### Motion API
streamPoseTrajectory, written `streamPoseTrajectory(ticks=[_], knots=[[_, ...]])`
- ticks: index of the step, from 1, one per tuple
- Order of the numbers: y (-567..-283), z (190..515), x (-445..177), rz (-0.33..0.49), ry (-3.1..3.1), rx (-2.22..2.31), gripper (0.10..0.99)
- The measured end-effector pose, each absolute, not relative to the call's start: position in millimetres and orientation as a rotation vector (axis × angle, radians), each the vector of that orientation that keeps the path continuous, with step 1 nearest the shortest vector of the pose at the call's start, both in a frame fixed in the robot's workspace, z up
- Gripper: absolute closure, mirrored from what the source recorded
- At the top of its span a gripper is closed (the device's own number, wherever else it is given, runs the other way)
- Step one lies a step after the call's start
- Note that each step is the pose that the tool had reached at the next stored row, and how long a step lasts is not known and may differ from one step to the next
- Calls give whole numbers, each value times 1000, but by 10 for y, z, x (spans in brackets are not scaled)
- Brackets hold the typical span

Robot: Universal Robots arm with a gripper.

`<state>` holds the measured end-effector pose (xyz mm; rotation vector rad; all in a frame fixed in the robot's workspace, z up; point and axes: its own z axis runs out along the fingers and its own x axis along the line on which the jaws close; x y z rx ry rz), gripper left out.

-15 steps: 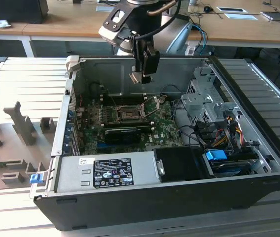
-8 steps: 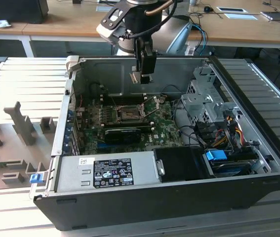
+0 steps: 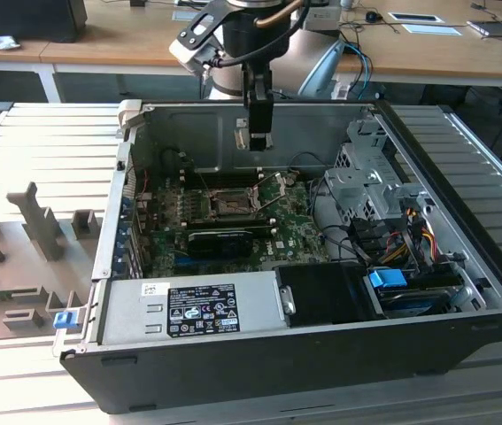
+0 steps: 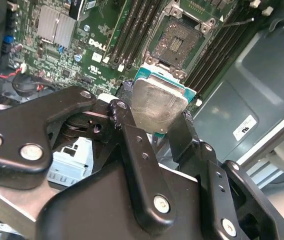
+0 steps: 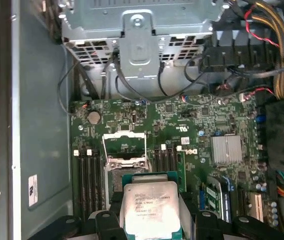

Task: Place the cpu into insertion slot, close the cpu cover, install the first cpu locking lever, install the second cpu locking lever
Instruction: 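Place the cpu into insertion slot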

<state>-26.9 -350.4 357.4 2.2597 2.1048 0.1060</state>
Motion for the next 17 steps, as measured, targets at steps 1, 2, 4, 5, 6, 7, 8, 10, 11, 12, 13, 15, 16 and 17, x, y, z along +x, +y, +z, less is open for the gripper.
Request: streamPoseTrajectory(ticks=[1,2,4,5,6,7,8,10,11,12,13,15,16,17], knots=[[-3503,3574,-269,106,2094,2269,561],[-3502,3573,-269,106,2091,2271,561],[-3500,3563,-274,106,2091,2272,561],[-3500,3551,-284,106,2091,2272,561],[-3499,3538,-290,107,2091,2271,561],[-3498,3528,-293,107,2091,2271,561],[-3498,3513,-296,107,2091,2271,561],[-3497,3490,-297,107,2091,2271,561],[-3497,3483,-297,108,2091,2271,561],[-3497,3472,-297,108,2091,2271,561],[-3497,3453,-297,108,2091,2271,561],[-3496,3407,-297,108,2091,2271,561],[-3496,3386,-297,108,2091,2271,561],[-3496,3371,-297,108,2091,2271,561]])
